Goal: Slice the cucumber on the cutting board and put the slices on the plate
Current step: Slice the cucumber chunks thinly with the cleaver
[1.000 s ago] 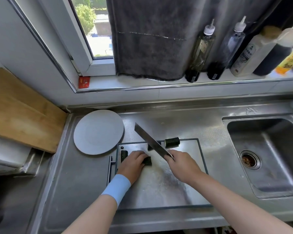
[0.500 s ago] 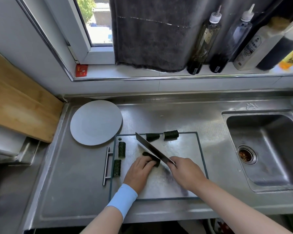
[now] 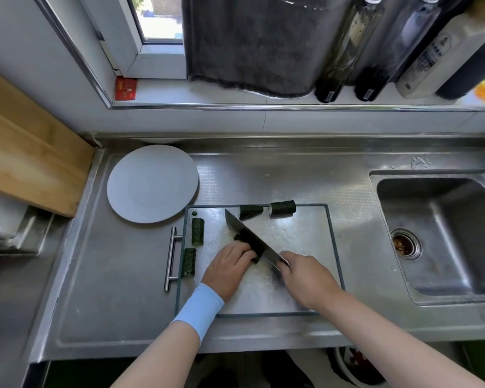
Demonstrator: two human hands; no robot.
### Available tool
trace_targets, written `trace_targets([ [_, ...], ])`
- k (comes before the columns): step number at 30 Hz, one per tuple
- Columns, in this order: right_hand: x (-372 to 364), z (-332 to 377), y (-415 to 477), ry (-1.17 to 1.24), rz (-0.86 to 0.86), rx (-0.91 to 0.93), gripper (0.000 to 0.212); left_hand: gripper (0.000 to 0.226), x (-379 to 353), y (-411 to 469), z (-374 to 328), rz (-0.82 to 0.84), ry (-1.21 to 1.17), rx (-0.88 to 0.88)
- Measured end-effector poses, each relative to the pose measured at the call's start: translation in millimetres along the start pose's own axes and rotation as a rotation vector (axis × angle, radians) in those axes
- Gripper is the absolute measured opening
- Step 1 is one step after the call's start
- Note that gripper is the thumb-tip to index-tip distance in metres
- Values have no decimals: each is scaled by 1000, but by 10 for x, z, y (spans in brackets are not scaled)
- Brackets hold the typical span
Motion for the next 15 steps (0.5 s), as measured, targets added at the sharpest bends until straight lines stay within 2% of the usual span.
trace_targets([
  [15, 48, 316, -127, -109, -69, 94, 26, 12, 7, 37, -1, -75, -42, -12],
])
Point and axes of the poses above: each hand's wrist, its own y-axis towards the middle knuckle, its own x-axis out of the back of the hand, z = x × y, the point moved 1 cm from there along y, towards the middle knuckle, and after that the axes turned 7 degrees about x, right-handed, at the moved point
